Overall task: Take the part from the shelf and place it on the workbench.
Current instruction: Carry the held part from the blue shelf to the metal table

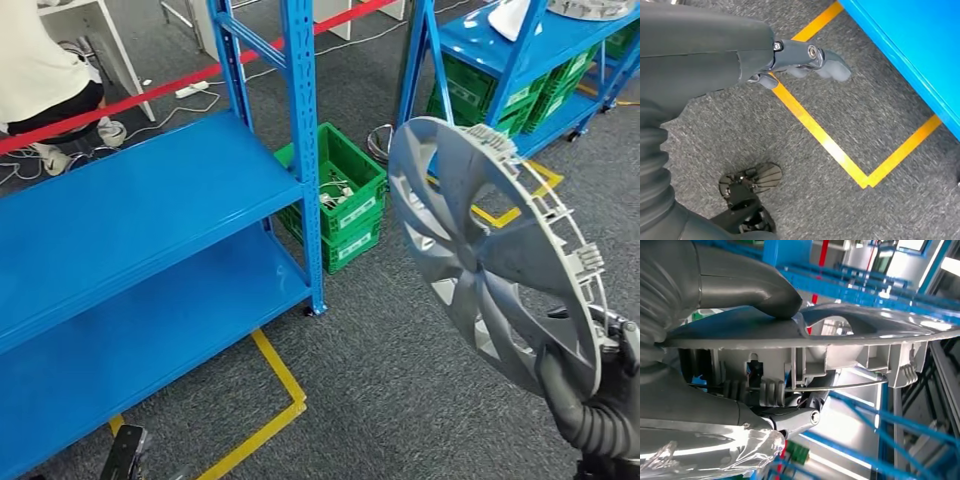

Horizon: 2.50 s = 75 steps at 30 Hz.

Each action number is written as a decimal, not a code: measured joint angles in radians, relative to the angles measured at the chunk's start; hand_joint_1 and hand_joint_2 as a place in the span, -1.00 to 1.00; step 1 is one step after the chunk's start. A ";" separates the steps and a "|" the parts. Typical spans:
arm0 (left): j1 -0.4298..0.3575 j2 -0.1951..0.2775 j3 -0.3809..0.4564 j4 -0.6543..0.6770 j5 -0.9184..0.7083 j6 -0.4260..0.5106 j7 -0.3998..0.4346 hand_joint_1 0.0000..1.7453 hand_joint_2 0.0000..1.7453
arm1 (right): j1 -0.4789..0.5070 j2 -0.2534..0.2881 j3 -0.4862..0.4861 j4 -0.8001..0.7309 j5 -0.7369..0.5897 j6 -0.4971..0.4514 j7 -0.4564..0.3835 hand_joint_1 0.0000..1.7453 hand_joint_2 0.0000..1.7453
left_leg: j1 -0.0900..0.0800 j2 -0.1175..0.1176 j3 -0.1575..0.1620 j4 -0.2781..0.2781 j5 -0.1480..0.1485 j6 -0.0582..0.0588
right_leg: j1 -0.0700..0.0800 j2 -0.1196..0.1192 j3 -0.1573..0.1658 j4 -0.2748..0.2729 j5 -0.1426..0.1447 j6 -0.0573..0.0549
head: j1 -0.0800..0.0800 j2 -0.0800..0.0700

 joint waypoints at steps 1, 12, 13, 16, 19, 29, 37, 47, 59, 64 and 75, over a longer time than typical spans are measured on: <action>0.000 0.001 0.000 0.005 0.000 0.001 0.000 -1.00 1.00 | 0.001 0.006 -0.009 -0.003 -0.001 0.001 0.000 1.00 1.00 | 0.003 -0.005 -0.004 0.002 -0.004 -0.007 | 0.001 0.011 -0.013 0.000 0.008 -0.011 | -0.001 0.000; -0.003 0.000 0.003 0.025 0.029 -0.038 0.018 -1.00 1.00 | -0.004 0.056 -0.087 -0.010 -0.065 0.038 0.004 1.00 1.00 | -0.006 -0.202 0.125 0.049 -0.151 0.024 | 0.011 0.158 -0.185 0.000 0.169 -0.035 | -0.004 0.000; -0.006 -0.001 0.003 0.023 0.027 -0.041 0.022 -1.00 1.00 | -0.005 0.059 -0.094 -0.010 -0.070 0.038 0.005 1.00 1.00 | -0.008 -0.221 0.156 0.000 -0.155 0.030 | 0.010 0.167 -0.190 -0.004 0.182 -0.030 | -0.004 0.000; -0.011 -0.007 0.002 0.020 0.025 -0.051 0.031 -1.00 1.00 | -0.007 0.064 -0.115 -0.011 -0.085 0.037 0.011 1.00 1.00 | -0.012 -0.207 0.158 -0.036 -0.140 0.040 | 0.006 0.188 -0.196 -0.025 0.219 -0.010 | -0.010 0.000; -0.013 -0.016 -0.003 0.015 0.016 -0.056 0.041 -1.00 1.00 | -0.011 0.065 -0.133 -0.011 -0.099 0.036 0.016 1.00 1.00 | -0.007 -0.163 0.121 -0.042 -0.097 0.055 | 0.007 0.123 -0.232 0.052 0.112 -0.001 | -0.005 0.000; -0.007 -0.014 -0.018 0.003 -0.001 -0.047 0.067 -1.00 1.00 | -0.026 0.067 -0.150 -0.013 -0.081 0.040 0.041 1.00 1.00 | -0.010 -0.030 -0.017 -0.005 0.007 0.018 | -0.018 -0.001 0.027 0.007 -0.011 0.036 | -0.004 0.000; 0.010 -0.019 -0.032 0.002 -0.030 -0.037 0.070 -1.00 1.00 | -0.030 0.076 -0.161 -0.030 -0.086 0.040 0.046 1.00 1.00 | 0.007 -0.134 -0.087 0.249 -0.205 -0.001 | 0.004 0.081 -0.074 -0.006 0.071 -0.036 | -0.009 0.000; 0.008 -0.019 -0.040 -0.062 0.004 -0.084 0.088 -1.00 1.00 | -0.027 0.079 -0.125 -0.043 -0.036 -0.006 0.078 1.00 1.00 | -0.016 -0.189 0.148 -0.041 -0.122 0.051 | 0.011 0.180 -0.179 -0.023 0.196 -0.010 | -0.010 0.000; 0.017 -0.011 -0.037 -0.108 0.055 -0.126 0.091 -1.00 1.00 | -0.036 0.053 -0.014 -0.037 -0.020 -0.145 0.081 1.00 1.00 | -0.015 -0.041 -0.028 -0.011 0.014 0.030 | -0.006 0.002 0.024 0.028 -0.002 0.032 | -0.003 0.000; 0.017 -0.010 -0.058 -0.108 0.076 -0.147 0.072 -1.00 1.00 | -0.035 0.021 0.024 -0.033 -0.031 -0.214 0.078 1.00 1.00 | 0.001 -0.062 -0.049 0.042 -0.020 0.001 | 0.006 0.038 0.023 -0.021 -0.021 -0.034 | -0.002 0.000; 0.041 -0.006 -0.098 -0.105 0.087 -0.146 0.061 -1.00 1.00 | -0.024 -0.009 0.060 -0.033 -0.038 -0.254 0.085 1.00 1.00 | 0.004 -0.204 0.018 0.013 -0.027 0.016 | 0.004 0.175 0.017 -0.018 -0.013 -0.030 | -0.006 0.000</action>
